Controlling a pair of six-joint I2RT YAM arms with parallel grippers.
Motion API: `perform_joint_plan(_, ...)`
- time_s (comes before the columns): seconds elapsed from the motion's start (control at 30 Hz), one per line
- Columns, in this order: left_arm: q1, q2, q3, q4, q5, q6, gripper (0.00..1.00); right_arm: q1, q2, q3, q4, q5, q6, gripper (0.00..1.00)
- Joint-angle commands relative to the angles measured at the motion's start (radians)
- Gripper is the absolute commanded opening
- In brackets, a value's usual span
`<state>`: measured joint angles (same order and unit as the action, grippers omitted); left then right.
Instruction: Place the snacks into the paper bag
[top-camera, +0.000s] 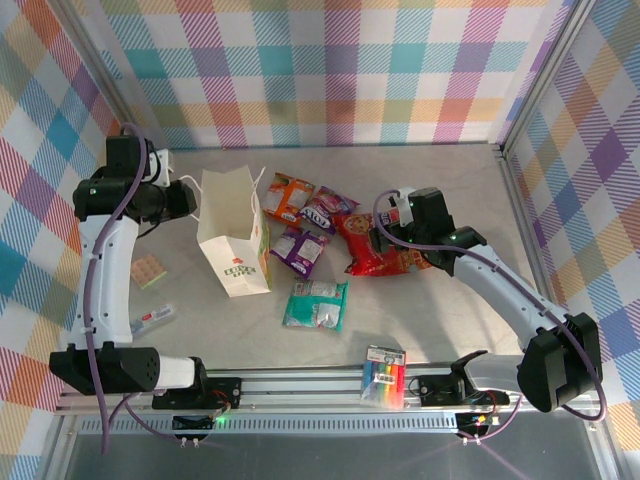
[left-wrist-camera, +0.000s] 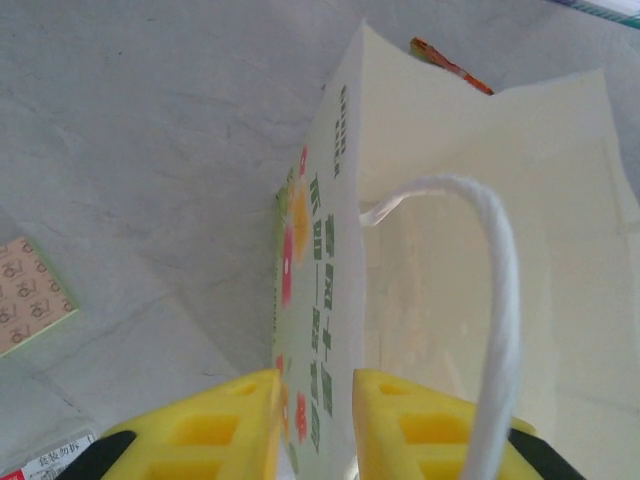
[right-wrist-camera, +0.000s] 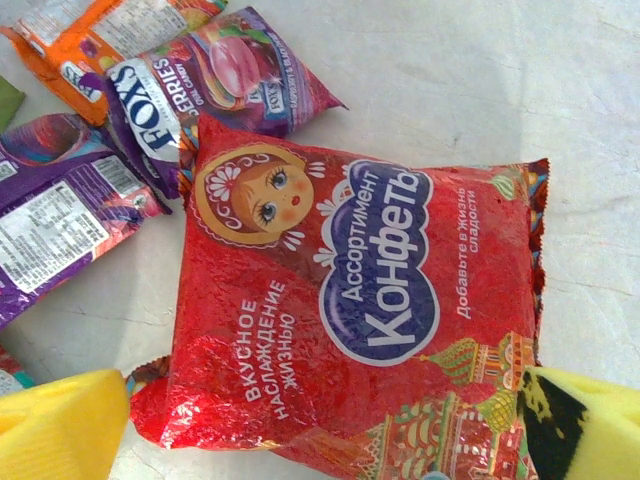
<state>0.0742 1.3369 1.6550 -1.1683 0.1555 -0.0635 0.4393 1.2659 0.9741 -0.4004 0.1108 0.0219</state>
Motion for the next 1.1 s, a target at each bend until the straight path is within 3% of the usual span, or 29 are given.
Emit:
perform_joint_plan(0.0, 0.02, -0.033, -0.047, 0.028, 0.04, 0.001, 0.26, 0.006, -0.003, 0.033, -0.051, 0.062, 0.014, 0.99)
perform_joint_plan(0.2, 0.03, -0.069, -0.105, 0.067, 0.004, -0.001, 0.19, 0.006, 0.034, 0.053, -0.117, 0.105, 0.044, 0.99)
perform_joint_plan(0.63, 0.039, -0.1, -0.136, 0.09, -0.005, -0.021, 0.15, 0.006, -0.03, 0.028, -0.21, 0.029, 0.176, 0.99)
perform_joint_plan(0.87, 0.041, -0.105, -0.149, 0.105, 0.02, -0.039, 0.15, 0.006, -0.093, -0.009, -0.253, -0.099, 0.3, 0.99)
perform_joint_plan(1.07, 0.04, -0.115, -0.172, 0.111, 0.016, -0.045, 0.12, 0.017, -0.107, -0.073, -0.227, -0.316, 0.354, 1.0)
